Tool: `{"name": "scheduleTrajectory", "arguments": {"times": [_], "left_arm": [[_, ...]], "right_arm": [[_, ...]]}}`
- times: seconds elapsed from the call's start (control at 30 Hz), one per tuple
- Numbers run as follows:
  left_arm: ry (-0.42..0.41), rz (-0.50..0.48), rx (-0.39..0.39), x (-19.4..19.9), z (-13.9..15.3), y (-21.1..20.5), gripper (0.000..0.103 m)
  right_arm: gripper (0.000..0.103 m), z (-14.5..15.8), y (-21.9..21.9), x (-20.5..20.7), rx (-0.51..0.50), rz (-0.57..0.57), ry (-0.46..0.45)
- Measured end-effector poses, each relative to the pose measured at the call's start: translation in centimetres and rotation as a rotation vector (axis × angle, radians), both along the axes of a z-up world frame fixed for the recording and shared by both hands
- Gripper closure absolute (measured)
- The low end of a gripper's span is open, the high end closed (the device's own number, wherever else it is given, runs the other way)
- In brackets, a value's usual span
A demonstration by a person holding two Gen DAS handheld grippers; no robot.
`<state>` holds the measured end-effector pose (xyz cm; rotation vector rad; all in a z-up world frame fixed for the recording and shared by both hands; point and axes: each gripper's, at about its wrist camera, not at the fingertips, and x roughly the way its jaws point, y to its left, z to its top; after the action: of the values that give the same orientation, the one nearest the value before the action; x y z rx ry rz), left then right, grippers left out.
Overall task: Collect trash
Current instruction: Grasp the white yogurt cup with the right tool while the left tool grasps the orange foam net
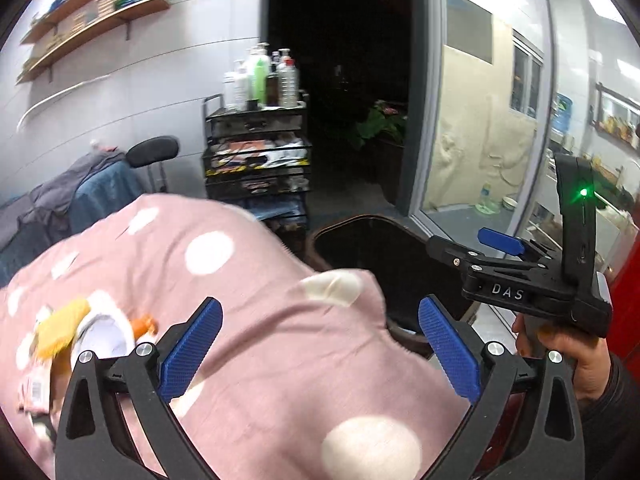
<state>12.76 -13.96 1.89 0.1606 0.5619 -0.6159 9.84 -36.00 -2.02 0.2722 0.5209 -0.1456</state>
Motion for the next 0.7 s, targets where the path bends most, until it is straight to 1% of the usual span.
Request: {"name": "scheduleTrajectory", "arguments": {"times": [0.17,0.27,0.37,0.47,0.57,0.67,0.7], "left_arm": [[0.019,0.105,-0.024,-0.3,-0.8,3.6,0.005],[0.036,0.166,-0.04,-0.6,-1.4,6.1,0.005],[0.045,0.245,-0.026,-0.9,-2.2,8.9,0.006],[0.05,0.35,-0.005,-1.0,-2.8,12.2,0.006],[0.062,0.454,-0.003,-1.0,-3.3,16.0,0.006],[0.079,0.574,-0.018,-1.5,-3.7,20.3,0.006],[0.085,0.621,-0.027,-1.7,-3.8,21.9,0.006]], "right_arm": [[0.006,0.2,3.7,1.3,-0.021,0.114,0.009],[0.006,0.5,6.5,2.3,-0.041,0.201,0.016],[0.006,0.6,8.9,3.1,-0.051,0.28,0.025],[0.006,0.6,11.9,3.9,-0.07,0.362,0.031],[0.006,0.6,14.7,4.8,-0.081,0.446,0.05],[0.006,0.6,17.6,6.0,-0.1,0.529,0.072],[0.006,0.6,19.0,6.4,-0.121,0.568,0.084]]}}
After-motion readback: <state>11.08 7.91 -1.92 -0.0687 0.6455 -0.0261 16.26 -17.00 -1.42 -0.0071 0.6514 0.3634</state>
